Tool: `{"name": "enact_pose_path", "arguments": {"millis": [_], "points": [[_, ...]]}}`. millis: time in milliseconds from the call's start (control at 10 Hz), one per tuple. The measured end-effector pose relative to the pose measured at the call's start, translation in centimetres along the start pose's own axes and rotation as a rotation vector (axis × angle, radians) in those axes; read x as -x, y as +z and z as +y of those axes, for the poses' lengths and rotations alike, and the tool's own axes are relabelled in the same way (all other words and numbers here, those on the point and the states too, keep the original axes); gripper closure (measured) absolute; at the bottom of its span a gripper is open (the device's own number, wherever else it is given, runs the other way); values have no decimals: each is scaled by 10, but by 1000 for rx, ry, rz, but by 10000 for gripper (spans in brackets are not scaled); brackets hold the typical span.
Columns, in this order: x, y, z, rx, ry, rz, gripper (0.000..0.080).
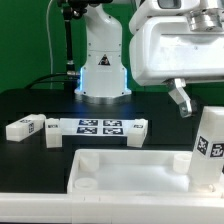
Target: Assemble desk
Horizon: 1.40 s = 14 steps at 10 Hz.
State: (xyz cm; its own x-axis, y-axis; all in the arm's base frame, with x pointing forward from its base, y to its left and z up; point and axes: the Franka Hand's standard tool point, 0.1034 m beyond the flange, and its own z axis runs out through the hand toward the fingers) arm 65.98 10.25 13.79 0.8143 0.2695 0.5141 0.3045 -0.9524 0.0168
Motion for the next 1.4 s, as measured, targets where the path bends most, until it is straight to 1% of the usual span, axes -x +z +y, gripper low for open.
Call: {"name": "enact_pose_path", "arguments": {"millis": [100,200,300,400,600,700,900,1000,1100,1200,1300,1400], "points": [[-4,-5,0,0,0,4,150],[-11,-15,0,-5,-3,-15,150],[-12,-19,0,-2,-6,-7,150],[-9,-15,-2,-11,-5,-33,150],[-9,-16,-1,-10,-4,-31,150],[0,-12,-9,-40,47,-138,150],[2,-10,-15,-70,102,-284,150],[4,-6,-17,-85,116,-343,150],[5,-3,-18,-96,117,-384,150],[11,-3,-18,-124,102,-475,150],[8,-1,-11,-146,81,-524,150],[5,1,-11,-144,91,-521,150]]}}
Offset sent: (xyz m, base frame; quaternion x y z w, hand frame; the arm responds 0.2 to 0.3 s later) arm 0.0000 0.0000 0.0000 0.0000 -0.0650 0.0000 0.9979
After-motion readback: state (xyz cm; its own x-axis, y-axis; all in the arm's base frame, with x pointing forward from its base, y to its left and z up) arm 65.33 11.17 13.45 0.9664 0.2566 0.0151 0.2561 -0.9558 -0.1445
